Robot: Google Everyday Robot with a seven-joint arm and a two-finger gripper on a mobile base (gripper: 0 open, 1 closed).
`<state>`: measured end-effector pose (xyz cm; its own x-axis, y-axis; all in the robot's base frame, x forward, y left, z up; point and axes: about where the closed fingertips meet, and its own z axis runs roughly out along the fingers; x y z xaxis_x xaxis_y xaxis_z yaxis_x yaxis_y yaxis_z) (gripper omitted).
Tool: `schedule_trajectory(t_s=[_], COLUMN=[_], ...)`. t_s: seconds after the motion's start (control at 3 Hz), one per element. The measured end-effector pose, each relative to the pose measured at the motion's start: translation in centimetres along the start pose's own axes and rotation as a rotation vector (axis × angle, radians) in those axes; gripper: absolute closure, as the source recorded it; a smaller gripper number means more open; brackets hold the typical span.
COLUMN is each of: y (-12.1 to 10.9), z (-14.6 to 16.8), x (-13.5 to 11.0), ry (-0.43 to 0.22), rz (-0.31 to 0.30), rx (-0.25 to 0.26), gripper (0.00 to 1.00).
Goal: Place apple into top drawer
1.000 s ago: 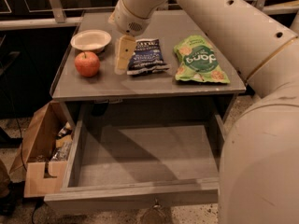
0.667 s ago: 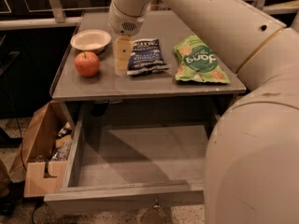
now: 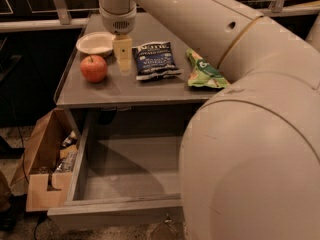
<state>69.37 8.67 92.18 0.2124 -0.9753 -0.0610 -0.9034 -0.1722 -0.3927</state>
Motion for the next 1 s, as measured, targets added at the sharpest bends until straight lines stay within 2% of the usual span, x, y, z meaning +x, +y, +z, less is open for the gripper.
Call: schedule_trajectory(t_s=[0.33, 1.0], y=[0.1, -0.7], z=[0.8, 1.7], x=[-0.5, -4.4], ry=[-0.039, -0.173], rz=[0.002, -0.055], rx=[-0.011, -0.074], gripper=[0.0, 0.0])
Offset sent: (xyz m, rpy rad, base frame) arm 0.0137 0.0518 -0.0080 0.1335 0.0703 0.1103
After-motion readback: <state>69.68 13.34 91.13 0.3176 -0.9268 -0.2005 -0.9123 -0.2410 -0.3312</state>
